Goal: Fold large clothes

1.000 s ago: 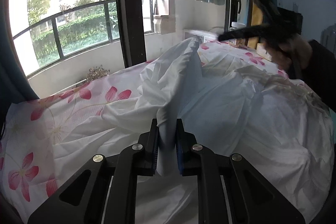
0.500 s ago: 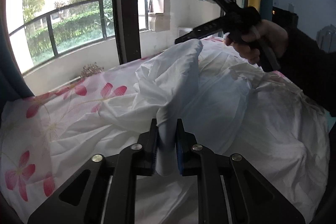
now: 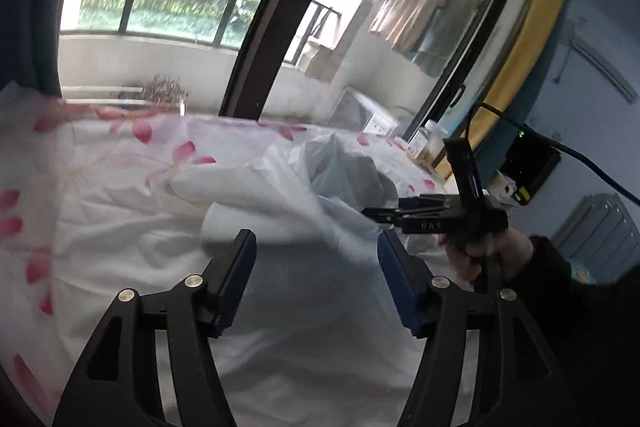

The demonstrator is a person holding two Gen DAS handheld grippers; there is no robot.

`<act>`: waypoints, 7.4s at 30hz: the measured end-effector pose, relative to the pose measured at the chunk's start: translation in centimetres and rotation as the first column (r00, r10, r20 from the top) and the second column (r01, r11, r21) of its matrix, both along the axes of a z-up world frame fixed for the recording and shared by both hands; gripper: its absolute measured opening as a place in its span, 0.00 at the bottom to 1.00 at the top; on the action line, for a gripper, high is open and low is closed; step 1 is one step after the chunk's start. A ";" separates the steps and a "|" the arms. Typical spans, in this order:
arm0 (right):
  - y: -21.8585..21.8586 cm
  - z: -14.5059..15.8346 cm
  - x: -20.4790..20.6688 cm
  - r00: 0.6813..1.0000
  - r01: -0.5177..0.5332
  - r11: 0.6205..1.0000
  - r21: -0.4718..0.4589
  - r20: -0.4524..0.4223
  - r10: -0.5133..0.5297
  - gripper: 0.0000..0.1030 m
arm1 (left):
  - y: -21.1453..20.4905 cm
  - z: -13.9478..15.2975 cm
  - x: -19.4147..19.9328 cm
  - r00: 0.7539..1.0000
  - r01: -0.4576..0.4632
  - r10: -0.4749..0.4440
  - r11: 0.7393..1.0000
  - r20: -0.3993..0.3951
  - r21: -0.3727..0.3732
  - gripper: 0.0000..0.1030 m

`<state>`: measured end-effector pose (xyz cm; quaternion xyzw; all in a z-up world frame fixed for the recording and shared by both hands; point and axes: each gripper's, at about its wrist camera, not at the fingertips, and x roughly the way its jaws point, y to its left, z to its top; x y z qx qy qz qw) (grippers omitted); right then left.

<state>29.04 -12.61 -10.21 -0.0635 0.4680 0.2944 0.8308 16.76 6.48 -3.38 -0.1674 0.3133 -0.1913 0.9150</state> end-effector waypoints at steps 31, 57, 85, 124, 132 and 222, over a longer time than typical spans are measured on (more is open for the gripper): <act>-3.1 1.2 0.3 0.997 0.066 0.991 0.116 0.032 -0.070 0.15 | 1.9 -5.9 1.3 0.940 -0.197 0.218 0.975 -0.262 0.102 0.23; -0.8 5.2 -3.6 0.963 0.053 0.996 0.077 0.261 -0.071 0.43 | -2.6 0.1 5.7 0.989 -0.140 0.147 0.977 -0.034 0.164 0.55; -2.1 1.6 -1.0 0.984 0.143 0.989 0.037 0.100 -0.146 0.43 | 2.7 -4.3 4.6 0.935 -0.238 0.289 0.941 -0.206 0.241 0.55; -6.4 3.5 -7.2 0.963 0.203 0.979 -0.034 0.187 -0.194 0.39 | 3.2 -1.7 -2.7 0.932 -0.305 0.336 0.930 -0.138 0.206 0.54; -8.8 4.1 -9.7 0.952 0.243 0.970 -0.022 0.197 -0.234 0.42 | 2.4 -1.1 -7.0 0.941 -0.292 0.318 0.936 -0.118 0.194 0.54; -22.7 5.8 -19.5 0.820 0.520 0.851 -0.080 0.327 -0.470 0.04 | 8.5 -0.1 -25.1 0.834 -0.535 0.551 0.788 0.040 0.306 0.02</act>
